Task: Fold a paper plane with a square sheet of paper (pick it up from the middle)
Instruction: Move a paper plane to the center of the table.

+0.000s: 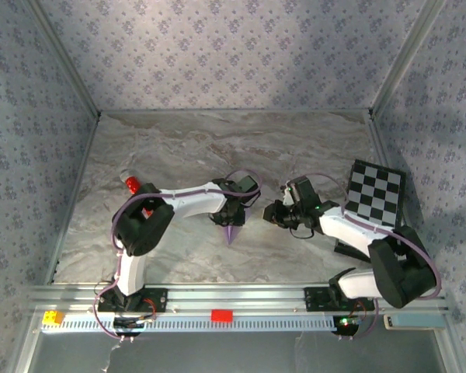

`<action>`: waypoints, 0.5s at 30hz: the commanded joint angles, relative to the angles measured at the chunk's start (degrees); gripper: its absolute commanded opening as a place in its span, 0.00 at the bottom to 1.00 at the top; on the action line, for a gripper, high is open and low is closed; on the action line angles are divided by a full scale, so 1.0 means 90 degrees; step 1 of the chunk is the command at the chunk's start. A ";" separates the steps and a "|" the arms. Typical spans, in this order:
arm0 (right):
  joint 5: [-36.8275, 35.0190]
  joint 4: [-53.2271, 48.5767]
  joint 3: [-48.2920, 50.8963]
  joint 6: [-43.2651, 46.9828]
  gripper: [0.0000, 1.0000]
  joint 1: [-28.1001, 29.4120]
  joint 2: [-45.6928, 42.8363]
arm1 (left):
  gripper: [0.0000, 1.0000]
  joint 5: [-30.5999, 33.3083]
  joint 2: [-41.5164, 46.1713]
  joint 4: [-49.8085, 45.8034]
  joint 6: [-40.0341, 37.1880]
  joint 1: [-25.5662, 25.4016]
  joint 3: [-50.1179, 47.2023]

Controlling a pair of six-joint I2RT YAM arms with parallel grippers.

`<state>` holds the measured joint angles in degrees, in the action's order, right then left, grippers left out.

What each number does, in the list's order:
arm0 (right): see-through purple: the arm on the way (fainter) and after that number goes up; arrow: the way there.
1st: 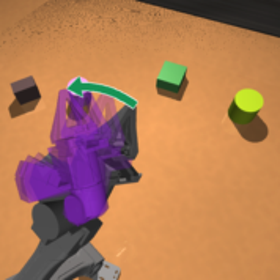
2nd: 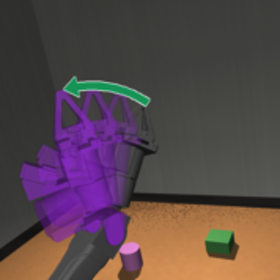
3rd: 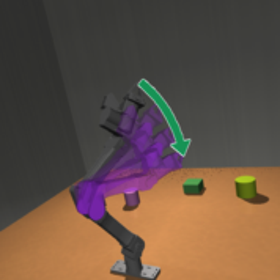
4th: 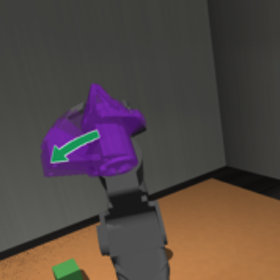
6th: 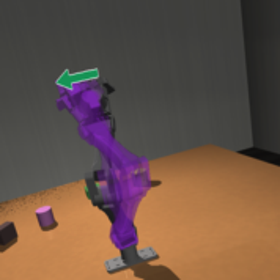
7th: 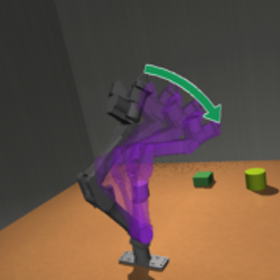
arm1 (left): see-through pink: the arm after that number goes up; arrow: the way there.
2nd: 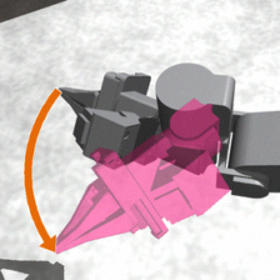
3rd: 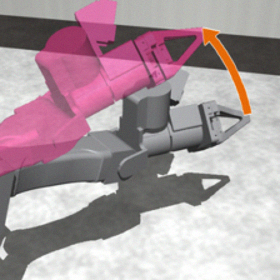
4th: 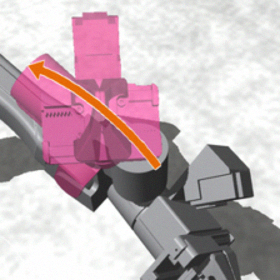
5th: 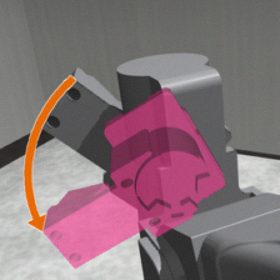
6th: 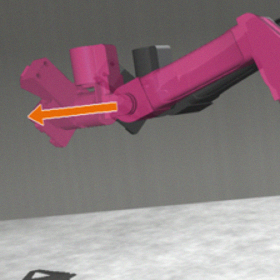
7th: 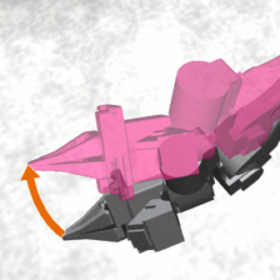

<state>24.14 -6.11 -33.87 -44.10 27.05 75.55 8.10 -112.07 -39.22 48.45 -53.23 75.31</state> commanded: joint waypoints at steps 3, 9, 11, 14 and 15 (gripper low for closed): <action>-0.0163 -0.0261 0.0138 0.0106 0.22 -0.0148 -0.0266 | 0.44 0.0117 -0.0463 -0.0110 0.0092 0.0094 -0.0078; -0.0168 -0.0289 0.0117 0.0186 0.24 -0.0207 -0.0355 | 0.46 0.0006 -0.0424 -0.0050 0.0320 0.0143 0.0015; -0.0222 -0.0384 0.0067 0.0268 0.24 -0.0205 -0.0393 | 0.46 0.0004 -0.0333 -0.0100 0.0385 0.0141 0.0067; -0.0379 -0.0587 -0.0036 0.0446 0.24 -0.0222 -0.0471 | 0.46 0.0010 -0.0150 -0.0153 0.0529 0.0143 0.0117; -0.0423 -0.0655 -0.0063 0.0494 0.25 -0.0232 -0.0507 | 0.47 -0.0001 -0.0076 -0.0154 0.0561 0.0138 0.0142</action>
<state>22.57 -8.86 -33.45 -42.26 25.45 72.51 8.21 -112.51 -39.03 51.53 -52.45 76.27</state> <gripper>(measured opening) 0.244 0.466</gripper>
